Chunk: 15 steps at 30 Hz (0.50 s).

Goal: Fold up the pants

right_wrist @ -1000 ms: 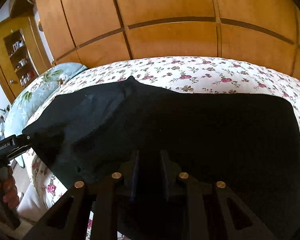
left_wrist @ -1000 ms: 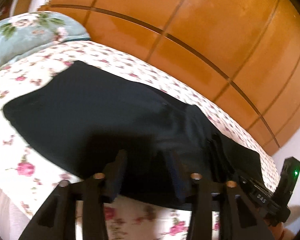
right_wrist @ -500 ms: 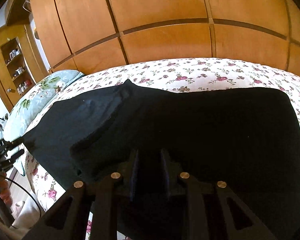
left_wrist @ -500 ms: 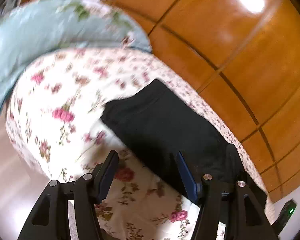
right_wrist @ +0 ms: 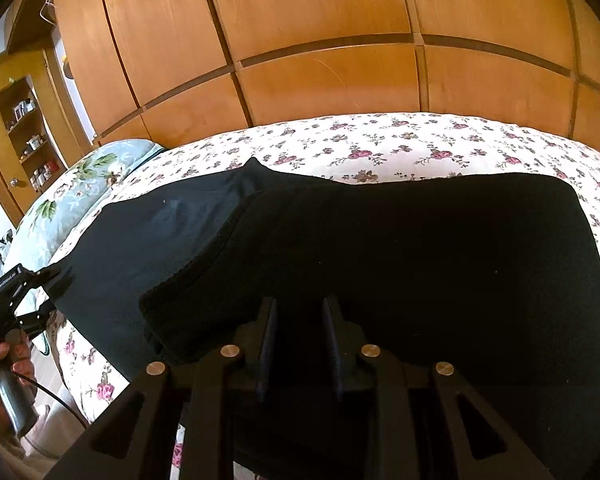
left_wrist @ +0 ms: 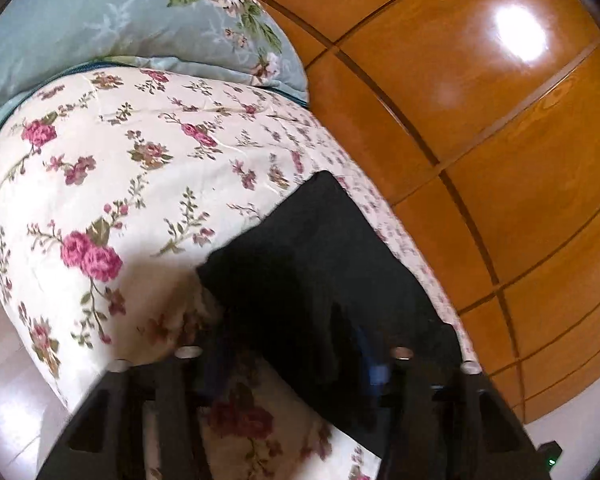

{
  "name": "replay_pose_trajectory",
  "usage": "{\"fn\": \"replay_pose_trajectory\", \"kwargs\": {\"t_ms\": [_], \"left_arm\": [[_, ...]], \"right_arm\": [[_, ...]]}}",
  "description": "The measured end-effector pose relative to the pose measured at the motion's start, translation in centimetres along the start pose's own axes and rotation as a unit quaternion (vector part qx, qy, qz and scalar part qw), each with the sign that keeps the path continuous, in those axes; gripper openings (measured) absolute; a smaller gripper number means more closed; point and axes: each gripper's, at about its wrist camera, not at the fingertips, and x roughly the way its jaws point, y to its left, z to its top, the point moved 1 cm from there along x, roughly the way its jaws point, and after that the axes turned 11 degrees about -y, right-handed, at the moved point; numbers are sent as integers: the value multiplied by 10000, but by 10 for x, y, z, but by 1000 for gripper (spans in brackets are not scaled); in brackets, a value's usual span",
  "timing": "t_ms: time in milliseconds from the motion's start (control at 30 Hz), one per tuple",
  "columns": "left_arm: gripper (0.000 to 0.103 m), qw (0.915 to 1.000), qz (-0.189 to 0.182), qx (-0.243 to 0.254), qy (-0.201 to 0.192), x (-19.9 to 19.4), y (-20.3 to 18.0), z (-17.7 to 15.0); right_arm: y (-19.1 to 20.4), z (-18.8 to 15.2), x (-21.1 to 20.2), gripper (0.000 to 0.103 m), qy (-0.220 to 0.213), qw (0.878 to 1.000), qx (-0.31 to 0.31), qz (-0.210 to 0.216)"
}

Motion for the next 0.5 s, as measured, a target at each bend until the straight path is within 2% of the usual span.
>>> {"fn": "replay_pose_trajectory", "kwargs": {"t_ms": [33, 133, 300, 433, 500], "left_arm": [[24, 9999, 73, 71, 60, 3, -1, 0], [14, 10000, -26, 30, 91, 4, -4, 1], [13, 9988, -353, 237, -237, -14, -32, 11], [12, 9952, -737, 484, -434, -27, -64, 19], [12, 9917, -930, 731, -504, -34, -87, 22]], "right_arm": [[0, 0, 0, 25, 0, 10000, -12, -7], [1, 0, 1, 25, 17, 10000, -64, -31], [0, 3, 1, 25, 81, 9999, -59, -8], [6, 6, 4, 25, 198, 9991, -375, -70], [3, 9, 2, 27, 242, 9994, -259, 5]]}}
